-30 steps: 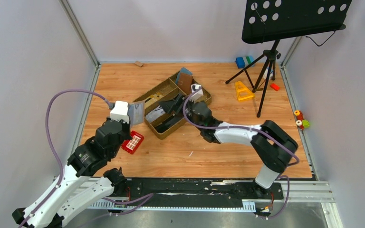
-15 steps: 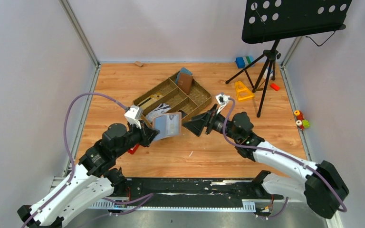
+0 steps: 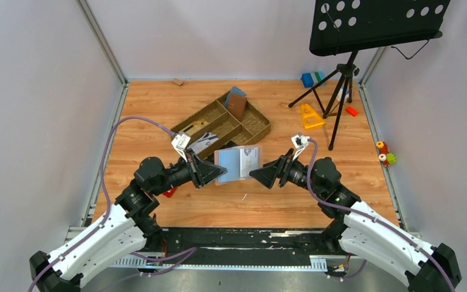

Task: Take the credit cards out of the card holder
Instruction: Remove the credit card from the card holder.

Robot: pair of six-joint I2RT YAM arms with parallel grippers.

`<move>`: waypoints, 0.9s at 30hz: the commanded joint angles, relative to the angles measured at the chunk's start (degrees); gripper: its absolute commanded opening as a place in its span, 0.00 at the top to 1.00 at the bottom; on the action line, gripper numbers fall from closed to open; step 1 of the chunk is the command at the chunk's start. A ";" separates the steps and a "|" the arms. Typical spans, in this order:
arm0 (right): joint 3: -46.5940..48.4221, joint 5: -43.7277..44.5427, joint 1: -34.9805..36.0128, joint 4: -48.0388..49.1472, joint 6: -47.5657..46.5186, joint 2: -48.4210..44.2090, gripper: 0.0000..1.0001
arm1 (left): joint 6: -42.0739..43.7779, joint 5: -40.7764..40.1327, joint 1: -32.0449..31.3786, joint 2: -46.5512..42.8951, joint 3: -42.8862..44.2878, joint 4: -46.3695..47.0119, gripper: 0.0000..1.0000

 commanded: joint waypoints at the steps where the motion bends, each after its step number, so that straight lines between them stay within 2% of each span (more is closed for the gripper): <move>1: -0.82 5.82 -0.11 -6.08 0.35 -2.77 0.16 | -4.22 5.67 0.27 1.30 0.88 10.58 1.00; 5: -0.60 4.39 -0.40 -6.40 0.15 -4.02 0.18 | -6.15 7.41 0.27 2.12 0.07 13.65 1.00; 9: -0.65 0.04 -0.79 -3.32 1.87 -5.30 0.27 | -6.57 8.39 0.26 3.43 -0.10 14.59 1.00; 14: -2.96 -3.92 -1.81 2.10 5.67 -7.78 0.57 | -6.05 7.14 0.27 3.57 -0.31 13.75 1.00; 19: -5.36 -8.34 -2.54 8.90 11.10 -7.16 0.76 | -6.24 6.86 0.23 4.29 -0.96 14.12 1.00; 22: -5.22 -8.15 -2.62 7.65 11.41 -7.20 0.97 | -6.27 6.84 0.25 4.39 -1.04 14.34 1.00; 23: -5.10 -7.61 -2.69 6.28 11.03 -7.46 1.00 | -5.21 5.65 0.27 4.24 -0.67 12.53 0.91; 25: -4.74 -5.55 -2.71 2.58 10.61 -8.29 1.00 | -1.15 -1.14 0.27 3.78 2.32 2.07 0.68; 26: -4.23 -4.04 -2.69 -0.49 9.91 -8.75 1.00 | 1.16 -7.67 0.27 3.78 4.45 -6.32 0.57; 27: -3.56 -2.25 -2.71 -3.78 8.94 -9.16 1.00 | 2.84 -14.61 0.27 3.96 6.20 -13.43 0.50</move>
